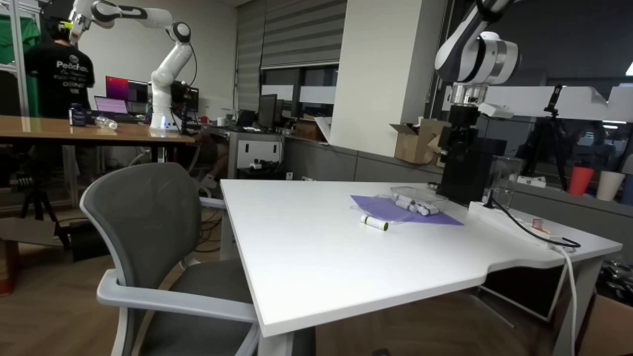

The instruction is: Remove one bottle from the container and put it on the left side of the table

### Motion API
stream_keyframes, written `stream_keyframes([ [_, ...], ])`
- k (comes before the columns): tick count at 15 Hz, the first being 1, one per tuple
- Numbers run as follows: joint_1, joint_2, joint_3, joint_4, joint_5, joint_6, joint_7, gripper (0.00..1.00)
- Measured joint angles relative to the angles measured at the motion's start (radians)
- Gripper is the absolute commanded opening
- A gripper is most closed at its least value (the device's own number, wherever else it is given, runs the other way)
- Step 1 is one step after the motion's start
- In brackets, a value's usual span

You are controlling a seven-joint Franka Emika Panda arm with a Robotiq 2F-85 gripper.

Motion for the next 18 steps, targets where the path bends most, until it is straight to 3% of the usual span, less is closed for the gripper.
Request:
stream_keyframes([
  [3,-0.032,0.042,0.001,0.072,-0.039,-0.001,-0.014,1.0],
  [10,-0.126,0.295,0.07,0.397,-0.047,-0.002,-0.112,1.0],
  [18,-0.137,0.595,0.148,0.732,-0.046,-0.008,-0.142,1.0],
])
